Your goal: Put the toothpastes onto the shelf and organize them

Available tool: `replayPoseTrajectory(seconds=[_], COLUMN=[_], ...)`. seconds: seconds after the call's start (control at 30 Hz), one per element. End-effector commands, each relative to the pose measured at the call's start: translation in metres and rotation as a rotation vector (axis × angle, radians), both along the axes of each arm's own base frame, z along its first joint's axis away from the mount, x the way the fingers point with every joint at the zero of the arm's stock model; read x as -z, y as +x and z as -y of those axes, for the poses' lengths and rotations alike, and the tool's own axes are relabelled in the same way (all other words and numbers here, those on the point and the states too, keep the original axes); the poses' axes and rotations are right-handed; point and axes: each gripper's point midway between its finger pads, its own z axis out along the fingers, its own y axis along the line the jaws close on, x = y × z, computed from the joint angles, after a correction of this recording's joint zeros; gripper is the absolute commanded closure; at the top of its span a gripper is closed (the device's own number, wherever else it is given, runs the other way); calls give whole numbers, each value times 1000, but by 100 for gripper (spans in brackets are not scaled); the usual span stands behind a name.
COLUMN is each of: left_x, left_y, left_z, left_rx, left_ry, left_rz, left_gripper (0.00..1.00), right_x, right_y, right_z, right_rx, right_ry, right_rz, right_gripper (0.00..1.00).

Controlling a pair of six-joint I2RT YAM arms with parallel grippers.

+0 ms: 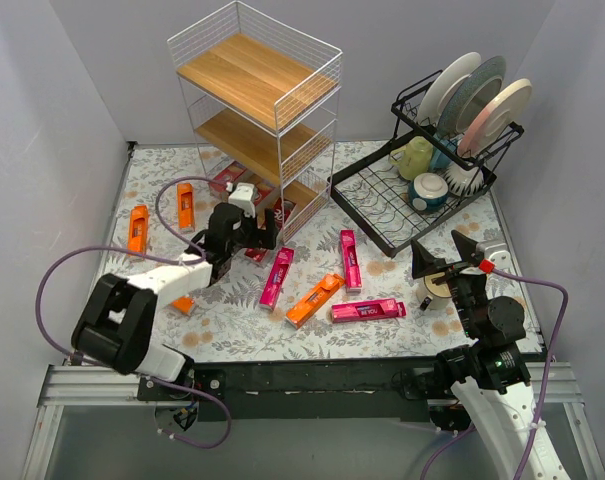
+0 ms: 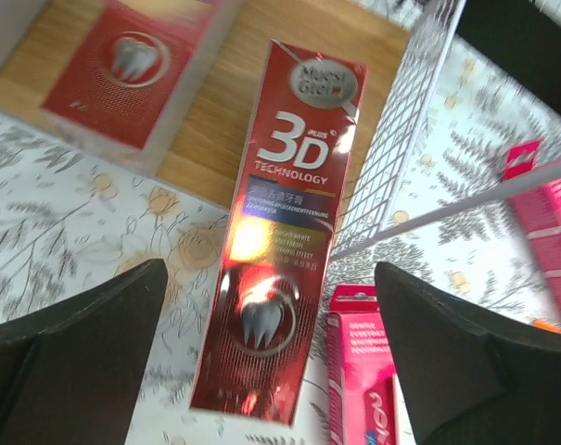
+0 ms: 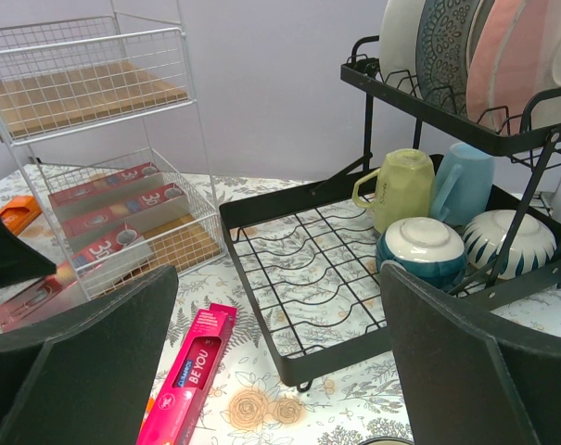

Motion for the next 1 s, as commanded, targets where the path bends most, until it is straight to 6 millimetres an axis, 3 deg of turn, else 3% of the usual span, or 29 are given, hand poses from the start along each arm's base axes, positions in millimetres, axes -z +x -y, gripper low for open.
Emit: replayPoseTrajectory(seconds=[0.0,0.07,0.2,0.33,0.47,0.83,0.97], left_x=[-28,-36,-13,4,3,33,28], left_y=[-18,-30,-62,-82,-77,-41,-23], left_z=[-26,-41,-64,-57,-49,-37,-32], left_rx=[-211,-336,-581,-646,-652,-661,-609], left_ry=[-160,-267,-457,-662,-795,-794,-760], left_rz=[3,-14,-161,-268,-270,-344,-321], left_gripper=[4,4,5,8,13,41,54], right_x=[-26,-27,-27,-26,-26,-26,-27], right_y=[-6,-6,-6,-6,-6,-6,-6], right_z=[3,3,2,2,2,4,4], right_rx=[7,4,1,2,-1,11,14], right_ry=[19,19,20,20,20,17,17], right_rz=[71,74,71,73,71,68,68], right_gripper=[1,1,1,1,1,2,2])
